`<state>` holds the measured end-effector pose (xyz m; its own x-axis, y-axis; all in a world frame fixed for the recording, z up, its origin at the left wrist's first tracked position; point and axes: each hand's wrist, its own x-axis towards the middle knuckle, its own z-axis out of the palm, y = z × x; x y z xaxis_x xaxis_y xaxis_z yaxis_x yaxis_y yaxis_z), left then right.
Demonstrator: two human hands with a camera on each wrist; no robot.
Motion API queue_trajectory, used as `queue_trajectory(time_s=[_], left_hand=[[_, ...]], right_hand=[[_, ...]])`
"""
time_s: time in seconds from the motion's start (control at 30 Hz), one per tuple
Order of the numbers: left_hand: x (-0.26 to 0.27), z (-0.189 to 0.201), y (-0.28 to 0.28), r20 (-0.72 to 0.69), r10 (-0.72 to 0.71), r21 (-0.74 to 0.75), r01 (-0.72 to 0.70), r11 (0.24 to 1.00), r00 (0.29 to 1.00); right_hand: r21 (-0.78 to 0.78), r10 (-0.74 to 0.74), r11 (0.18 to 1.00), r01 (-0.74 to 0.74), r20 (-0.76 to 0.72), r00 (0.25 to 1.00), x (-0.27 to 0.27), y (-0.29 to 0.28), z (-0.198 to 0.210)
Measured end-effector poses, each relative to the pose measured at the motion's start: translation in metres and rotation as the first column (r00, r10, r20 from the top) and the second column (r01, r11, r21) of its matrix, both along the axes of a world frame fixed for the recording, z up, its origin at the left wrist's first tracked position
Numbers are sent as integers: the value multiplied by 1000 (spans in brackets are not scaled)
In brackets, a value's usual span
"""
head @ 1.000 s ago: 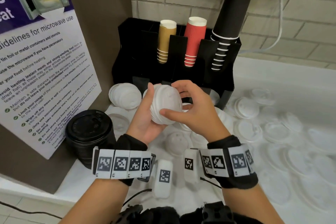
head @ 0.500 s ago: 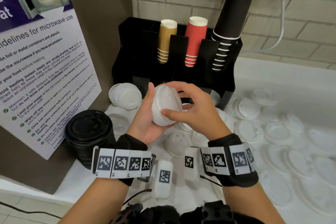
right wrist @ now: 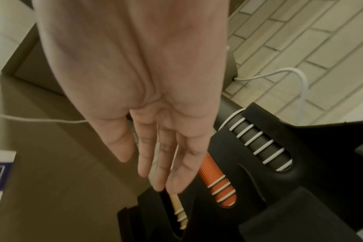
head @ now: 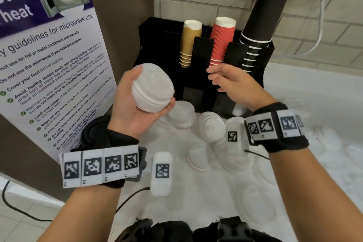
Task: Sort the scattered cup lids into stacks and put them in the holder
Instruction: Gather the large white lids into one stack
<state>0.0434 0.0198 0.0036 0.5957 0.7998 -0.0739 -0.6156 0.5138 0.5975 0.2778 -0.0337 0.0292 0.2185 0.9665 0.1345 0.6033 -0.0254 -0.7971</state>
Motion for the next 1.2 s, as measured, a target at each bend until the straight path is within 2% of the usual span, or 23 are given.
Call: queue_trajectory(time_s=[0.17,0.3,0.43,0.57,0.63,0.97,1.2], left_hand=[[-17,14,6,1,95,29,-95,995,996],[-22,14,5,8,107,18,-107,994,994],[-21,13,4,1,110,20,-110,994,994],[-18,10,1,-1,94,11,-94,995,996],[-18,8,0,-11,88,16,-88,996,996],[-14,7,-1,-11,73,-17,-73,997,997],[-11,5,-3,-19,85,-35,-86,996,996]], right_hand=[[-226,153,967,-116,155,976,-2,19,-9],[-299,335,922,-246,297,894,-25,34,-20],[-428,525,842,-328,514,679,-60,57,-36],[-565,593,800,-202,691,413,-82,70,-55],[-578,583,806,-128,734,348,-83,74,-59],[-600,558,798,-53,703,441,-91,95,-88],[-639,569,768,-52,642,514,-88,95,-84]])
